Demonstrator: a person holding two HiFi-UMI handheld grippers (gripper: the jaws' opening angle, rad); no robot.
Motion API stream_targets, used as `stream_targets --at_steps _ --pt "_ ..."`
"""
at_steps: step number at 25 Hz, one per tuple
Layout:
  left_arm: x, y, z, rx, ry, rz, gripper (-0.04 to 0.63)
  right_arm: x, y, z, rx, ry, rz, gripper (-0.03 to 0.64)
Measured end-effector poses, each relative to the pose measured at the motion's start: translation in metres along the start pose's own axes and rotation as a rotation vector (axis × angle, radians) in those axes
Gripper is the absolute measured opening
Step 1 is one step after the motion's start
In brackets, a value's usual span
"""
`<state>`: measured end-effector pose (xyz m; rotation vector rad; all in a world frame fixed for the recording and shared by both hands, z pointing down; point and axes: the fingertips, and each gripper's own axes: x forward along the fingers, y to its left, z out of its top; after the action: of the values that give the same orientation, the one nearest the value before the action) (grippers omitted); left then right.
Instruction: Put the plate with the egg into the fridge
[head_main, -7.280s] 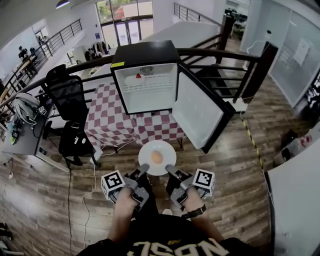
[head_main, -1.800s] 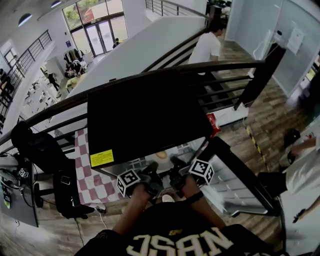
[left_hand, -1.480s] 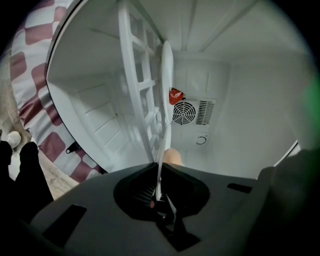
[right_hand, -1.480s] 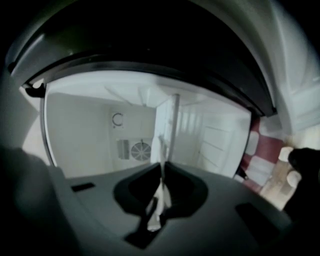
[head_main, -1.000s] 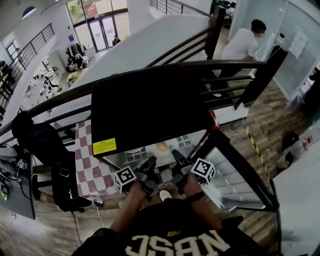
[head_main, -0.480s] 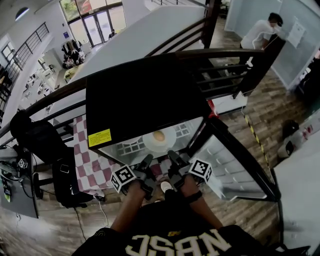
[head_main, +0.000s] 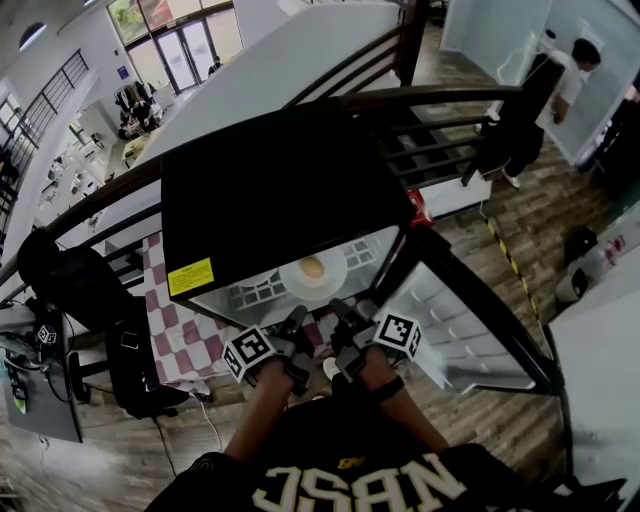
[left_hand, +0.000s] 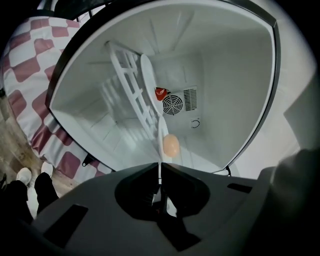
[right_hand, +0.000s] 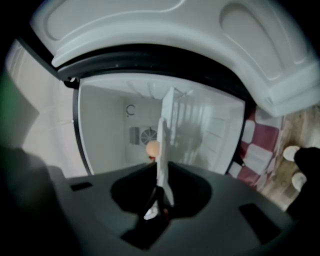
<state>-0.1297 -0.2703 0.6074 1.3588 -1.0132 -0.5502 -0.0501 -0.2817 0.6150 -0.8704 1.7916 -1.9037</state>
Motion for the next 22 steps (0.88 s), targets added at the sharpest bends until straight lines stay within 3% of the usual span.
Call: stream_targets --at_steps 11,22 --pt "0.012 0.0 0.008 0.021 0.006 0.017 0.021 0.019 0.01 -0.001 -0.034 0.034 0.018 0.052" --pt "0.029 -0.008 0.012 0.02 0.023 0.022 0.021 0.026 0.013 0.015 -0.027 0.01 -0.039 0.035"
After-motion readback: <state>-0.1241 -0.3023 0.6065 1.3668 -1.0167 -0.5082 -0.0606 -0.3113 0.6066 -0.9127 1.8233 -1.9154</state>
